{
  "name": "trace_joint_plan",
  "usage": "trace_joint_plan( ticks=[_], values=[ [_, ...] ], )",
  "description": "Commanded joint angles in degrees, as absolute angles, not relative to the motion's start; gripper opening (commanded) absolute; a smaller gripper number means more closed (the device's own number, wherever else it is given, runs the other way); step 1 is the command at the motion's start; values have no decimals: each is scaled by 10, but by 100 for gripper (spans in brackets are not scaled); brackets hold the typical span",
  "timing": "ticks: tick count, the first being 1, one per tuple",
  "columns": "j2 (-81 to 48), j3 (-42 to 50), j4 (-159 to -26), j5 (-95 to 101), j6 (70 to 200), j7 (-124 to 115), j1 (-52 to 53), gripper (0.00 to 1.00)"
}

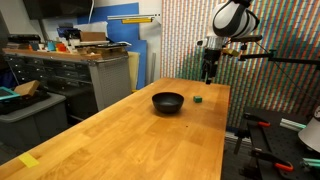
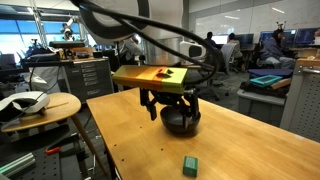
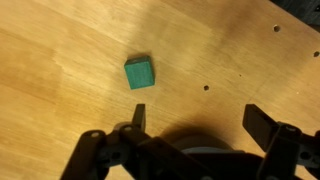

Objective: Put the green block in the black bowl

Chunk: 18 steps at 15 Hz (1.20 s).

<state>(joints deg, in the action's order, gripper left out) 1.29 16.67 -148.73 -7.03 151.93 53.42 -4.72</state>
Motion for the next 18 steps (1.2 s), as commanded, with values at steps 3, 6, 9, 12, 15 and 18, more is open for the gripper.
trace_joint_plan(
  ticks=[3, 6, 9, 12, 15, 18],
  values=[
    [-51, 125, -1478, -151, 1592, 614, -76, 100],
    [-85, 133, -1471, -183, 1613, 650, -64, 100],
    [-120, 129, -1459, -195, 1624, 675, -68, 100],
    [-147, 114, -1445, -218, 1637, 704, -76, 100],
    [-175, 98, -1425, -236, 1650, 729, -85, 100],
    [-202, 90, -1403, -234, 1656, 742, -98, 100]
  ],
)
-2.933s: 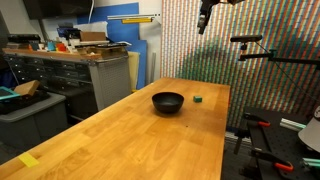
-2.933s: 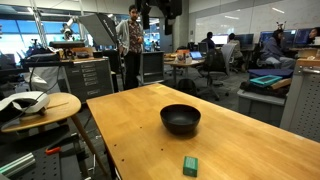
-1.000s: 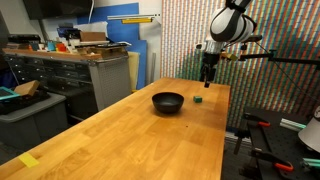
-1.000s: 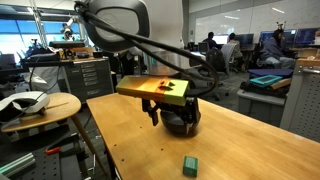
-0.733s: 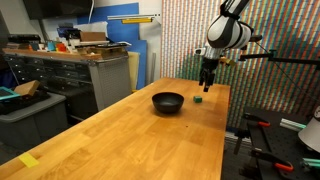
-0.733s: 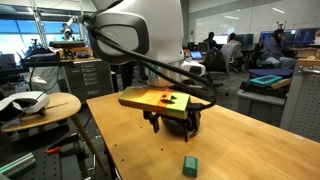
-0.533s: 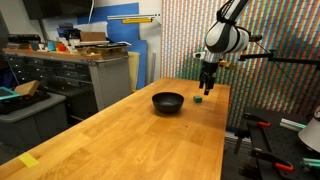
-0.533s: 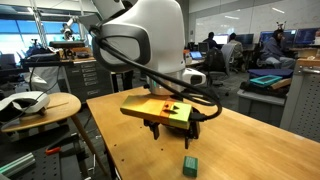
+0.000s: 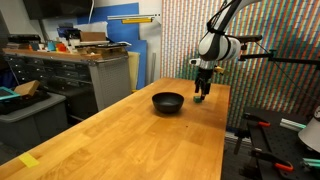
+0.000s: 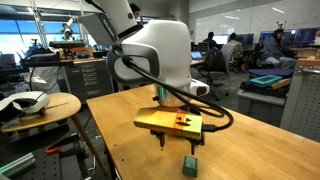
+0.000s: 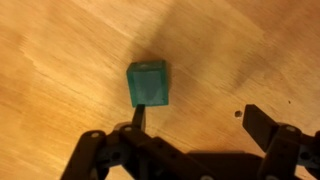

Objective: Put the green block in the black bowl

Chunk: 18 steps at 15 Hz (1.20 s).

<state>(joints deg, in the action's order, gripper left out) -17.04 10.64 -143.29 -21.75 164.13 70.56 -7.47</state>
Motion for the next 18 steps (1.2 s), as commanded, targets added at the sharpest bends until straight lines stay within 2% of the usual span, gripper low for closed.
trace_joint_plan(
  ticks=[1, 6, 7, 8, 11, 15, 18],
  values=[
    [-210, 90, -1397, -232, 1656, 746, -103, 100],
    [-242, 91, -1374, -227, 1655, 758, -123, 100],
    [-244, 89, -1370, -228, 1651, 760, -127, 75],
    [-246, 89, -1368, -228, 1648, 761, -131, 75],
    [-243, 87, -1370, -226, 1648, 766, -136, 49],
    [-224, 89, -1386, -224, 1647, 764, -133, 19],
    [-210, 93, -1396, -224, 1643, 753, -127, 21]
  ],
)
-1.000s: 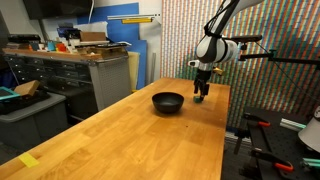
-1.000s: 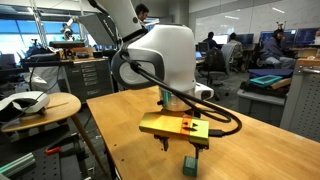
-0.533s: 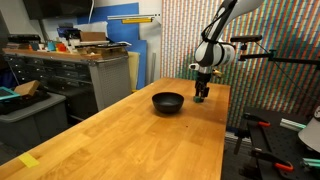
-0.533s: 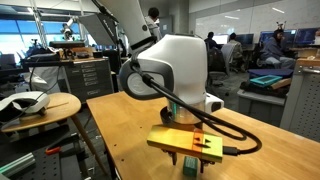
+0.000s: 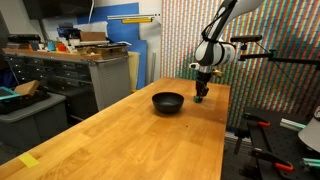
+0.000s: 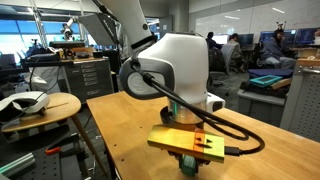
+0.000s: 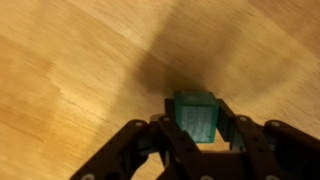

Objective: Put the green block in the black bowl

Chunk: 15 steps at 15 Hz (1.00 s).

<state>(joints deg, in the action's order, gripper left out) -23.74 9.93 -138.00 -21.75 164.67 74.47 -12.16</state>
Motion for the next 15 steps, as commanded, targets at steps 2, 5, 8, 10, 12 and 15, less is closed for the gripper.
trace_joint_plan(
  ticks=[2, 5, 8, 10, 12, 15],
  values=[
    [-198, 93, -1404, -224, 1637, 749, -124, 20],
    [-176, 100, -1413, -217, 1631, 734, -110, 20],
    [-151, 108, -1416, -207, 1622, 711, -91, 20],
    [-130, 79, -1413, -162, 1609, 662, -116, 20],
    [-113, 72, -1403, -138, 1586, 624, -112, 20],
    [-96, 64, -1383, -96, 1560, 564, -101, 20]
  ],
)
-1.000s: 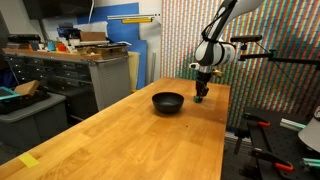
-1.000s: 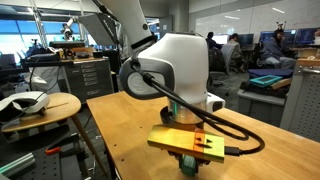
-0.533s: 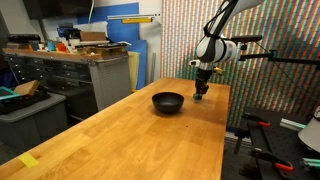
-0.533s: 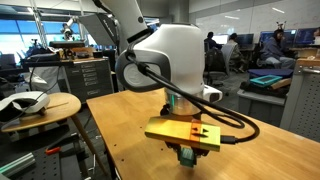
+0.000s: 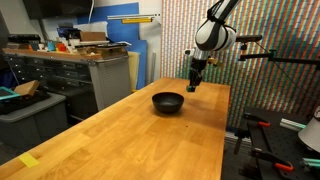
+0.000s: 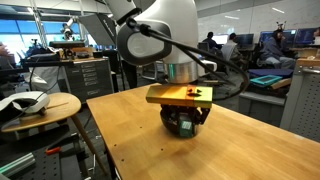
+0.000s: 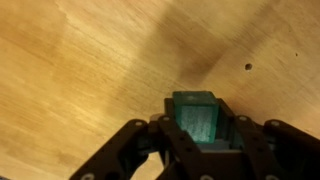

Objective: Put the green block in the black bowl

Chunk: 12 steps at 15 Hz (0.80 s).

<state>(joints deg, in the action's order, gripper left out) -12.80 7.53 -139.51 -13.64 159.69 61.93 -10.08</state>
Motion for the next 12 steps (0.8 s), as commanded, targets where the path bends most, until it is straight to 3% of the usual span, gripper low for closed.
trace_joint_plan(
  ticks=[1, 12],
  values=[
    [-93, 61, -1372, -82, 1549, 544, -97, 20],
    [-143, 5, -1235, -73, 1430, 465, -74, 20]
  ],
)
